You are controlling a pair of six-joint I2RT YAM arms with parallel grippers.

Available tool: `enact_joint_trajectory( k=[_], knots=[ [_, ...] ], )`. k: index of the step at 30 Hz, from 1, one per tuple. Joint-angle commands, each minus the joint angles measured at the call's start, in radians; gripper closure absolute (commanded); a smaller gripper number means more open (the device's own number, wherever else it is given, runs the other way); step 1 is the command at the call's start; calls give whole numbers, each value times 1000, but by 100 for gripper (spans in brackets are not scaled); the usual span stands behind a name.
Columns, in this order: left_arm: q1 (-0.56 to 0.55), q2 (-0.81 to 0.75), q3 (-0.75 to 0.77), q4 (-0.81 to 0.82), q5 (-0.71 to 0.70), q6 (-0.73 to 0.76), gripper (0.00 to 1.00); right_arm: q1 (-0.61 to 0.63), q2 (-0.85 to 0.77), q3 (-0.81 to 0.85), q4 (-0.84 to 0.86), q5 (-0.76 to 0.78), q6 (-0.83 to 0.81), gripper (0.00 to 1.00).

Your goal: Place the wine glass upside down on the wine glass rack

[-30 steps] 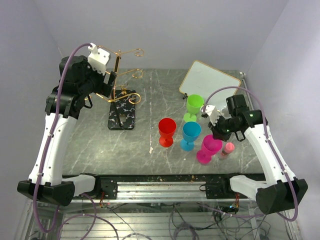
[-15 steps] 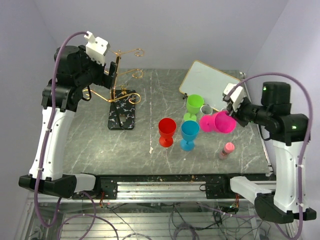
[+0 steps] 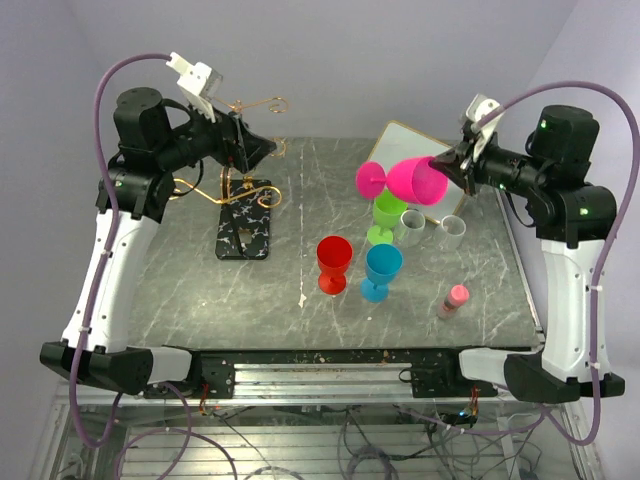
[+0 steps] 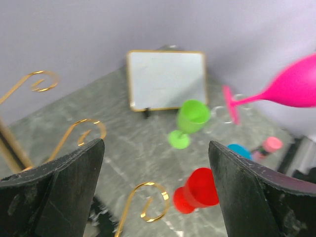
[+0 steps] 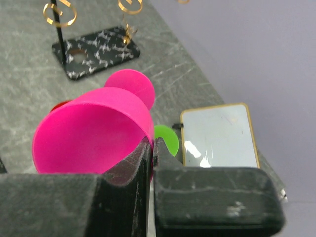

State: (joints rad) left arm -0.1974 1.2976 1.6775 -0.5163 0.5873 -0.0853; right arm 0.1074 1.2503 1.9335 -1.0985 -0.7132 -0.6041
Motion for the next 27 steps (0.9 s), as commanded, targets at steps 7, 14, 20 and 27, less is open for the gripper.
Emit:
enact_joint_trajectory(
  k=[7, 14, 20, 27],
  knots=[
    [-149, 76, -86, 271, 232, -335, 7, -3, 45, -48, 536, -113, 438, 100],
    [-213, 144, -68, 299, 185, -383, 9, -2, 95, -49, 603, -174, 523, 100],
    [-239, 201, -19, 276, 133, -345, 22, -2, 92, -77, 616, -207, 529, 100],
    [-254, 244, 13, 292, 153, -357, 40, -2, 79, -116, 621, -214, 520, 100]
  ],
)
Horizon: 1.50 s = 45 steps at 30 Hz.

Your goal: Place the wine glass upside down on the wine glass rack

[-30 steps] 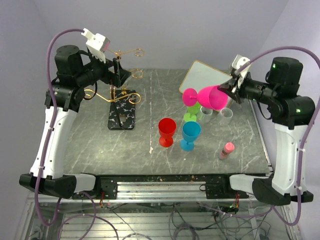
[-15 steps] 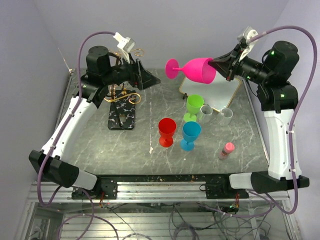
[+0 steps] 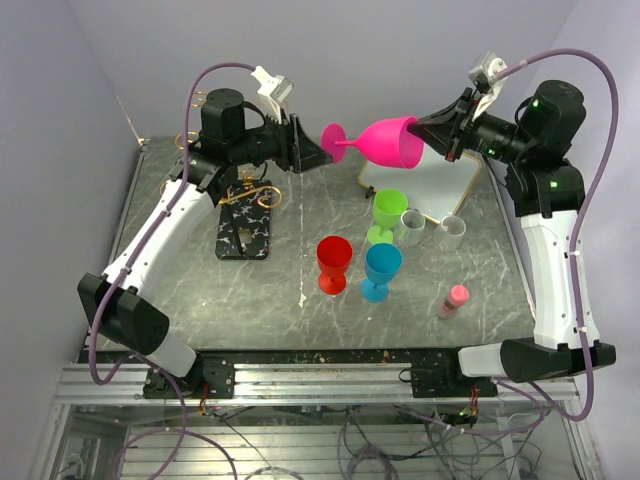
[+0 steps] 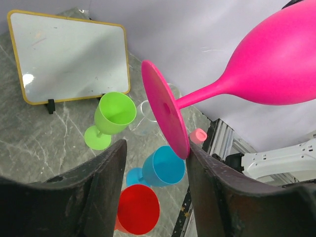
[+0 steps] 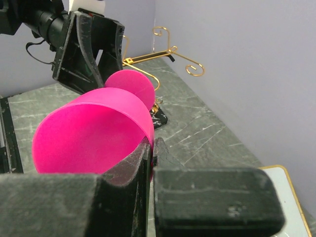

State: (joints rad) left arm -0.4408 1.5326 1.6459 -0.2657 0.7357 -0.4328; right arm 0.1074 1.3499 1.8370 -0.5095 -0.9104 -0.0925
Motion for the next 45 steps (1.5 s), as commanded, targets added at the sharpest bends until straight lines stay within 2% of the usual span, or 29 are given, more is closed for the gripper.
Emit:
enact_joint_trajectory(
  k=[1, 8, 10, 15, 19, 22, 25, 28, 31, 33, 37, 45],
  knots=[
    [-12, 12, 46, 45, 8, -11, 44, -2, -22, -21, 30, -17, 6, 100],
    [-14, 26, 44, 68, 26, -24, 72, -2, -25, -42, 30, -24, -4, 100],
    [-14, 29, 42, 75, 30, -29, 75, -2, -24, -53, 31, -35, -5, 100],
    [-14, 35, 40, 83, 33, -41, 76, -2, -26, -65, 35, -40, -9, 100],
    [-14, 40, 38, 84, 29, -40, 92, -2, -26, -70, 37, -46, -8, 100],
    [-12, 30, 38, 61, 9, -21, 93, -2, -29, -73, 30, -34, -19, 100],
    [-8, 6, 43, 22, -41, 24, 93, -1, -35, -76, 12, -16, -41, 81],
    [9, -22, 49, -17, -100, 66, 93, -2, -47, -74, -17, 16, -77, 55],
    [48, -54, 51, -47, -145, 97, 93, -3, -58, -59, -55, 37, -108, 41],
    [93, -74, 56, -67, -172, 116, 93, -4, -65, -39, -77, 49, -124, 27],
    [154, -125, 84, -147, -270, 239, 93, -10, -81, -14, -122, 70, -165, 20],
    [227, -213, 176, -286, -632, 542, 93, -19, -107, -16, -195, 150, -270, 17]
  ],
)
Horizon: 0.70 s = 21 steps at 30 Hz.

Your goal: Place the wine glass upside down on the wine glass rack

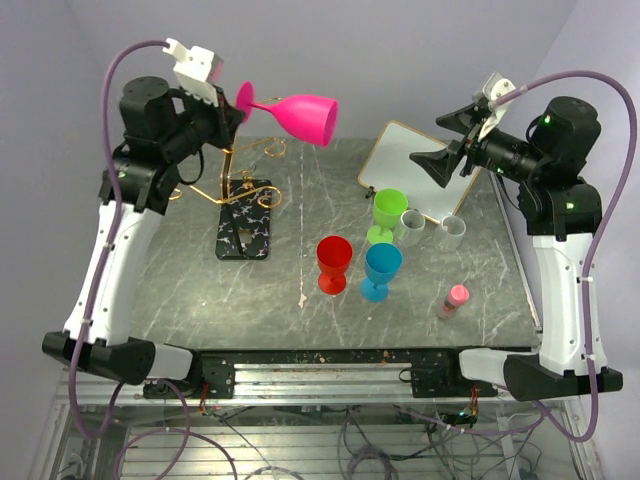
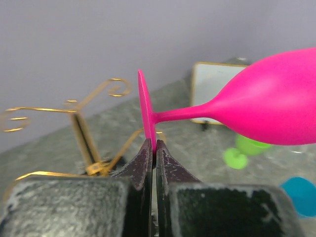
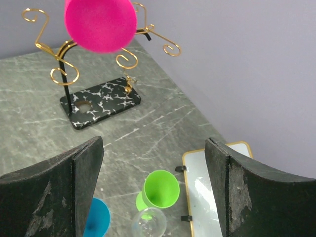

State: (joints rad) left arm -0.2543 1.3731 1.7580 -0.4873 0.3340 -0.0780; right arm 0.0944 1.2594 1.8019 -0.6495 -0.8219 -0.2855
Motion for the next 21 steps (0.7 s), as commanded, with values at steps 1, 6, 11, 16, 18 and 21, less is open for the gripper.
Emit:
enact_joint_trajectory(
  k=[1, 6, 11, 16, 18, 21],
  knots=[
    [58, -64, 74, -72, -269, 219, 93, -6, -18, 16, -63, 79, -93, 17],
    [149, -107, 91, -75, -469, 374, 93, -3, -25, -45, -92, 154, -185, 16],
    [192, -114, 64, -8, -744, 564, 93, 4, -26, -130, -110, 177, -260, 14],
    [224, -66, 53, 85, -974, 724, 93, 17, -29, -233, -85, 154, -292, 11],
    [231, -46, 42, 114, -1014, 759, 93, 20, -29, -277, -54, 140, -282, 11],
    [239, -4, 22, 163, -1066, 811, 93, 25, -31, -336, 1, 109, -263, 9]
  ],
)
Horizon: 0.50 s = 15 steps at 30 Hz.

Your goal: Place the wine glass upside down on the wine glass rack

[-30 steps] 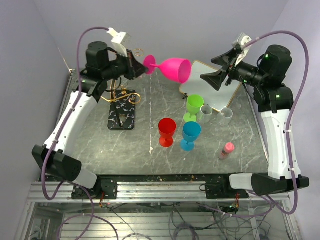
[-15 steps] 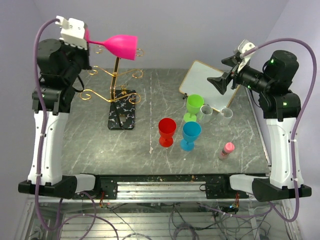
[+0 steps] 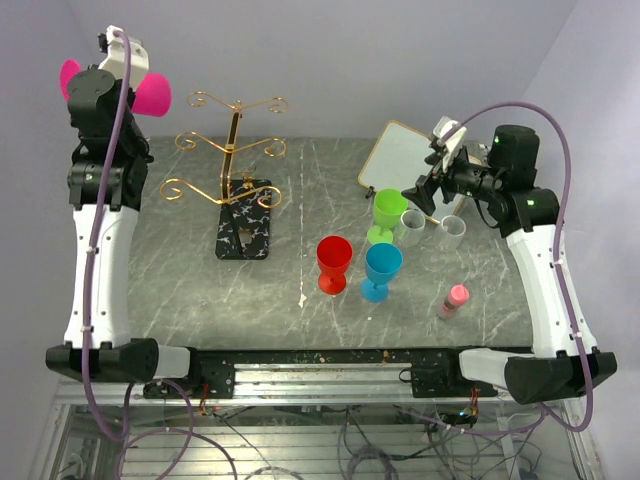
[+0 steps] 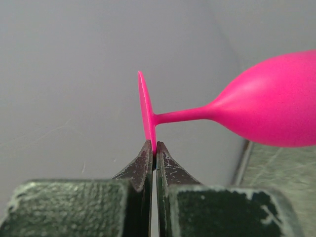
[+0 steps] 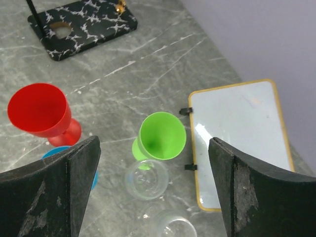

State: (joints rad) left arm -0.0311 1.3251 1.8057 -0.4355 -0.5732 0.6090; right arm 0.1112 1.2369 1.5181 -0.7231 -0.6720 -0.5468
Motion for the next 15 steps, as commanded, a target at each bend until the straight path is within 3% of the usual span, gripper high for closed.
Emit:
enact_joint_trajectory(
  k=[1, 7, 15],
  knots=[
    [16, 60, -29, 128, -178, 147, 93, 8, -10, -71, 90, -46, 5, 9],
    [16, 164, -80, 281, -247, 342, 93, 10, -15, -117, 110, -80, 3, 8],
    [16, 242, -155, 395, -131, 502, 93, 10, -23, -166, 122, -146, -2, 8]
  ],
)
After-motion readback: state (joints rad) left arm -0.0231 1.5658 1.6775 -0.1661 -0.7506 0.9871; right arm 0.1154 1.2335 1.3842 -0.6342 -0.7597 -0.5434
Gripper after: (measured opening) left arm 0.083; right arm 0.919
